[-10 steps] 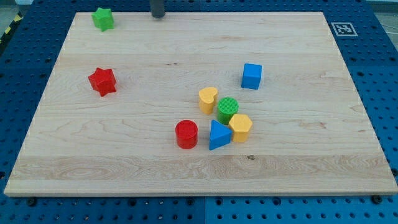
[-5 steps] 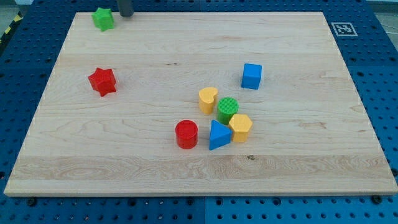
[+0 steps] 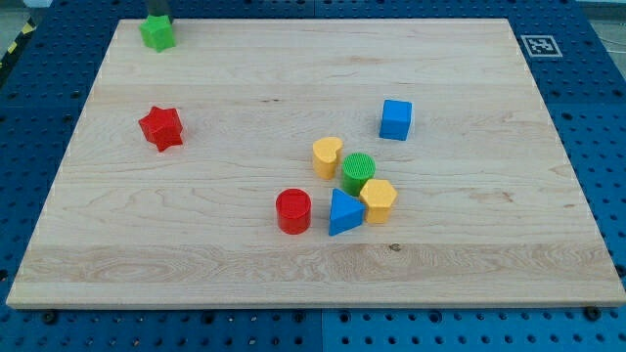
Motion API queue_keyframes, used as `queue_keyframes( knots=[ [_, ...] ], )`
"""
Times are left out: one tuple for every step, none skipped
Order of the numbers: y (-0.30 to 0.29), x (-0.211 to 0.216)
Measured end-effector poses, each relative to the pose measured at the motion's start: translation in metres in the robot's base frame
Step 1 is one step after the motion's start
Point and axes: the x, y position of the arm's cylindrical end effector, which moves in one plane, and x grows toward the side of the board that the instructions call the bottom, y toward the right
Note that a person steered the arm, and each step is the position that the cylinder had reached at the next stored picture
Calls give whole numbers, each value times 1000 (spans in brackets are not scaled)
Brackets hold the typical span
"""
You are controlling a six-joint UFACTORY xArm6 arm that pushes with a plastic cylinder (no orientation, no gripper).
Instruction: Slightly move the green star to up side of red star
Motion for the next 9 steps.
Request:
queue_keyframes(
  knots=[
    [4, 14],
    [7, 15],
    [25, 28],
    [26, 30],
    [30, 35],
    [15, 15],
    [-20, -11],
    [-50, -6],
    [-40, 7]
  ],
)
